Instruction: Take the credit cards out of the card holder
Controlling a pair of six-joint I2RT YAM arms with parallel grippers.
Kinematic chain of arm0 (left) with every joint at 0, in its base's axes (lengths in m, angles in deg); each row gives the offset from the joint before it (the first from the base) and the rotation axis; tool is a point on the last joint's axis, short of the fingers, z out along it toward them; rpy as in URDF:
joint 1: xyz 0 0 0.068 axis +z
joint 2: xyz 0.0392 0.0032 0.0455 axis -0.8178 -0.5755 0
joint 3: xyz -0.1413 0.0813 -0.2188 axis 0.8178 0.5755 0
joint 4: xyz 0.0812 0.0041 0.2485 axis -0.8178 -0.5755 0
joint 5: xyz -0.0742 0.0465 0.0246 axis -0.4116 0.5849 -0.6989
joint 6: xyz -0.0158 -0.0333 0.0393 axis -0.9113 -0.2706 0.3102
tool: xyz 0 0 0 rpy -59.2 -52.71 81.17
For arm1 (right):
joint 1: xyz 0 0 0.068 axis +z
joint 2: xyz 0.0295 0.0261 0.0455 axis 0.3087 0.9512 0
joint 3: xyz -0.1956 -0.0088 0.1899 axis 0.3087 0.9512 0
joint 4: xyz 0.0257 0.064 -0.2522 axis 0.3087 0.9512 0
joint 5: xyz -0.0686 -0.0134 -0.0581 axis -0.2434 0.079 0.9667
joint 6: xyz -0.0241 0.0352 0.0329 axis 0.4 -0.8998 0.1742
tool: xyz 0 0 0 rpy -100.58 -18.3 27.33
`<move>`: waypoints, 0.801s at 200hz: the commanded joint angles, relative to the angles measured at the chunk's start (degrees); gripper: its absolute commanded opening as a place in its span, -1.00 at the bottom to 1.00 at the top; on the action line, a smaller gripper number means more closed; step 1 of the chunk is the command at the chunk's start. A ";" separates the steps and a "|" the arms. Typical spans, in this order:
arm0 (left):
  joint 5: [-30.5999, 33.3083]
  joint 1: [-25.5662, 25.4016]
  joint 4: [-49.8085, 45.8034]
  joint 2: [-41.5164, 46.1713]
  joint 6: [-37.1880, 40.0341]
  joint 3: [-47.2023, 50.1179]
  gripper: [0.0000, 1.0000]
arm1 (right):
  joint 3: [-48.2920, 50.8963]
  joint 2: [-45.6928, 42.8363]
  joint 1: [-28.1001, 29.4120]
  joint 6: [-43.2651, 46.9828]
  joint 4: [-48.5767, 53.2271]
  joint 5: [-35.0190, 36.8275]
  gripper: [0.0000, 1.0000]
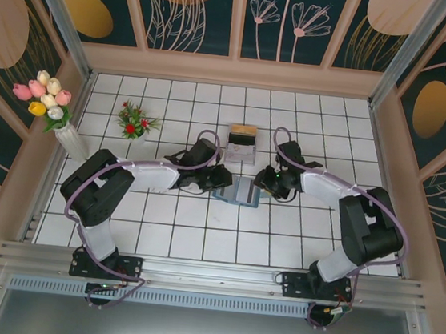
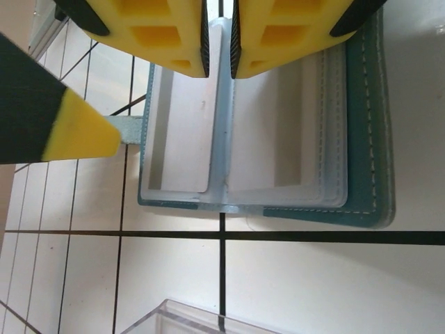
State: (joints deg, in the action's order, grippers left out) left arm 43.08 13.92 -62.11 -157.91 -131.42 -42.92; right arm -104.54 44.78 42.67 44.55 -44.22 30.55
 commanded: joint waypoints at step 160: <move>-2.54 -1.76 1.81 -5.06 -3.33 -4.12 -0.59 | 2.06 3.25 -0.81 1.97 -2.96 -2.89 -0.20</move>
State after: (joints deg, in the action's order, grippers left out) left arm 40.31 12.48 -59.75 -161.52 -135.53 -45.96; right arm -103.49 46.85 42.38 45.23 -46.71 28.56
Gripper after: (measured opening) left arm 0.211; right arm 0.411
